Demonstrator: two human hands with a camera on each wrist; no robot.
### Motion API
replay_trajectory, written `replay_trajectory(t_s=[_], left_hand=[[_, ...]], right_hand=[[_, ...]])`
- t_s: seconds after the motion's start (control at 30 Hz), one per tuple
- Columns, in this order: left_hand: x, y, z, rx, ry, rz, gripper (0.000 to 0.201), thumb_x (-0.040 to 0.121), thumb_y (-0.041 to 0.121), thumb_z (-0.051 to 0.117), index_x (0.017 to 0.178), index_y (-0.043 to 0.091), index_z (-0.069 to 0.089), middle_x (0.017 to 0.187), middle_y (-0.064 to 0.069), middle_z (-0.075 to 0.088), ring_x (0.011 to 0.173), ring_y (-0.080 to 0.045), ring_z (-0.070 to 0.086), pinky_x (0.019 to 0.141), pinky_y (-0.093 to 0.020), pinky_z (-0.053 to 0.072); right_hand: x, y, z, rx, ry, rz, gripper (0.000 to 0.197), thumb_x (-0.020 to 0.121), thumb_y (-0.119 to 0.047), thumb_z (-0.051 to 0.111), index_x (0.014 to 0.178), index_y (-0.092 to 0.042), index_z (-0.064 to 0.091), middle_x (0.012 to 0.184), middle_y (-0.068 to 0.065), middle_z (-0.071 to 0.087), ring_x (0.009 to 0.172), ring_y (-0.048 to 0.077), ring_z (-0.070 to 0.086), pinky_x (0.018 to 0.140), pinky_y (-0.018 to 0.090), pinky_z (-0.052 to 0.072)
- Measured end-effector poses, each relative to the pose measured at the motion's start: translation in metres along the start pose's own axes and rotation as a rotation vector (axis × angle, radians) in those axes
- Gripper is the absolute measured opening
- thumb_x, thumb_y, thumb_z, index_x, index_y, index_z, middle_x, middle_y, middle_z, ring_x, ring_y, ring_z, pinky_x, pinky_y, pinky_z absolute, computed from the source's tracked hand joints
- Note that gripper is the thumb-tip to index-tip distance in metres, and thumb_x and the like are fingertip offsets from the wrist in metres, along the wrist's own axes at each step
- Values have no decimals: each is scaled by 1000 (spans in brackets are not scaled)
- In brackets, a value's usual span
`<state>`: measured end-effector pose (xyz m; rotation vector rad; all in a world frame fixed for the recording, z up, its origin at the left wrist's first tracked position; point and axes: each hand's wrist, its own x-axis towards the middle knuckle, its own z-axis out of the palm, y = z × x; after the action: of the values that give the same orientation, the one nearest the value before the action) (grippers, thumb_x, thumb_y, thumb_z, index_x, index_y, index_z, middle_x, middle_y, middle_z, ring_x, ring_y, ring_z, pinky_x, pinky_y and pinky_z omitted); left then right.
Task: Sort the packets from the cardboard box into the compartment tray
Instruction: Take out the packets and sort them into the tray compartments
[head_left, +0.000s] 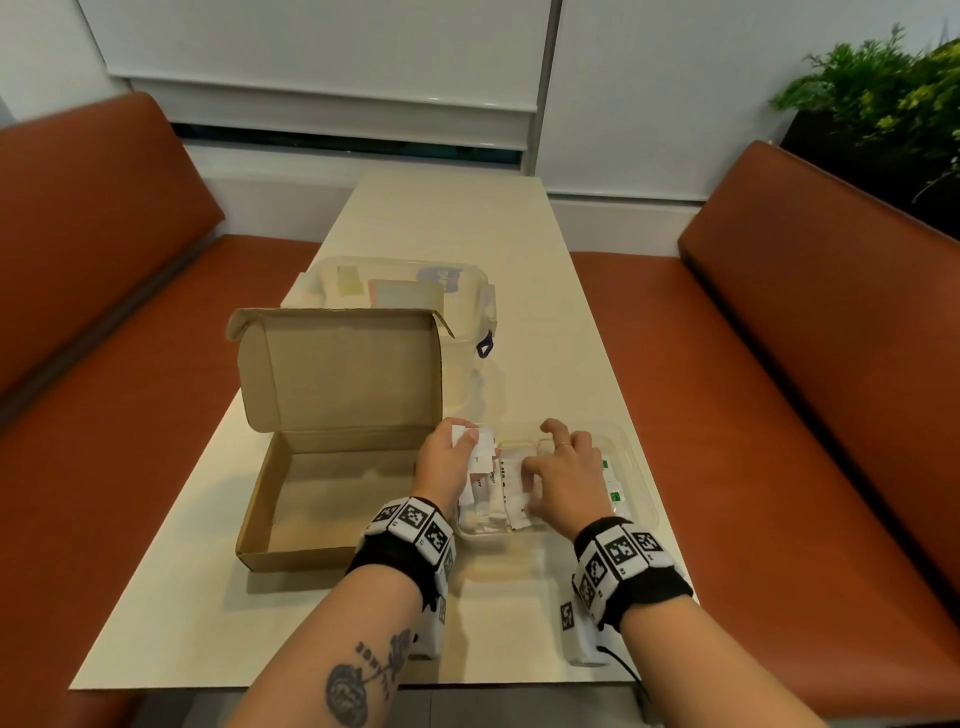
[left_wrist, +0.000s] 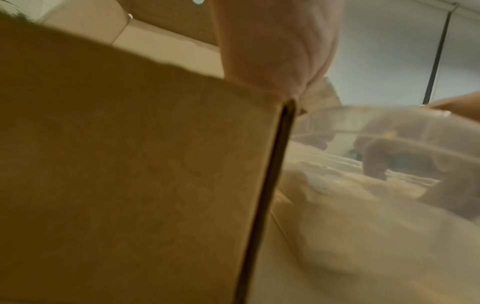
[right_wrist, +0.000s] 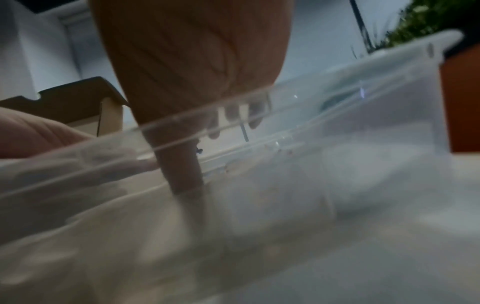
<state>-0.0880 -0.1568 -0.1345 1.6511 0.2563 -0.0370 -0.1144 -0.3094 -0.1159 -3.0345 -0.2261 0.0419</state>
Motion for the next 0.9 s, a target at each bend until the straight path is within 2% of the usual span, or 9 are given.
replay_trajectory(t_s=[0.23, 0.43, 0.53, 0.6, 0.67, 0.7, 0.77, 0.83, 0.9], left_hand=[[1, 0, -1, 17, -2, -10, 8, 95, 16, 52, 93, 17, 60, 102, -20, 67, 99, -38, 63, 90, -52, 50], [0, 1, 0, 74, 9, -1, 8, 94, 17, 52, 92, 19, 60, 104, -15, 66, 100, -34, 61, 90, -47, 50], [-2, 3, 0, 58, 2, 2, 8, 94, 15, 52, 92, 17, 59, 104, -16, 65, 100, -34, 60, 90, -46, 50], [-3, 5, 0, 53, -24, 24, 8, 95, 15, 52, 92, 16, 59, 102, -15, 64, 97, -33, 60, 89, -43, 50], [-5, 8, 0, -5, -68, 20, 9, 96, 13, 51, 91, 15, 58, 97, -15, 61, 87, -28, 61, 76, -37, 54], [-6, 10, 0, -76, -108, -12, 9, 97, 12, 51, 91, 14, 58, 94, -17, 61, 81, -26, 62, 67, -34, 56], [-10, 14, 1, -230, -218, -92, 8, 97, 11, 50, 92, 12, 56, 90, -17, 64, 75, -25, 67, 63, -36, 59], [-14, 17, 1, -288, -297, -128, 6, 96, 10, 52, 94, 10, 57, 89, -15, 66, 76, -26, 70, 65, -38, 59], [-16, 19, 2, -289, -346, -134, 6, 94, 8, 55, 99, 8, 58, 96, -17, 66, 82, -29, 69, 67, -37, 59]], right_hand=[[1, 2, -1, -78, -66, -62, 31, 61, -49, 80, 84, -32, 68, 148, -1, 24, 121, 25, 28, 94, 36, 29], [2, 3, 3, -63, -62, -49, 29, 63, -50, 78, 83, -32, 68, 146, -2, 26, 121, 26, 28, 95, 37, 28], [4, 5, 6, -26, -36, -26, 26, 69, -48, 75, 87, -31, 67, 141, -3, 34, 120, 25, 30, 94, 37, 29], [6, 4, 6, 105, 49, 5, 22, 79, -44, 67, 95, -28, 66, 129, -5, 50, 116, 22, 39, 90, 35, 31], [9, 0, 1, 391, 118, 59, 16, 88, -36, 60, 95, -22, 65, 104, -7, 64, 101, 18, 52, 83, 31, 38], [11, -2, -2, 578, 126, 97, 14, 90, -31, 60, 94, -20, 65, 91, -8, 65, 91, 15, 57, 77, 27, 42], [14, -6, -8, 851, 130, 156, 9, 89, -25, 62, 92, -18, 65, 74, -11, 62, 70, 6, 58, 63, 16, 42], [15, -5, -11, 959, 140, 155, 6, 86, -20, 66, 91, -15, 67, 68, -9, 62, 57, -4, 56, 55, 6, 40], [15, -2, -13, 1010, 120, 160, 5, 83, -16, 69, 85, -11, 69, 67, -6, 63, 55, -4, 56, 54, 5, 41]])
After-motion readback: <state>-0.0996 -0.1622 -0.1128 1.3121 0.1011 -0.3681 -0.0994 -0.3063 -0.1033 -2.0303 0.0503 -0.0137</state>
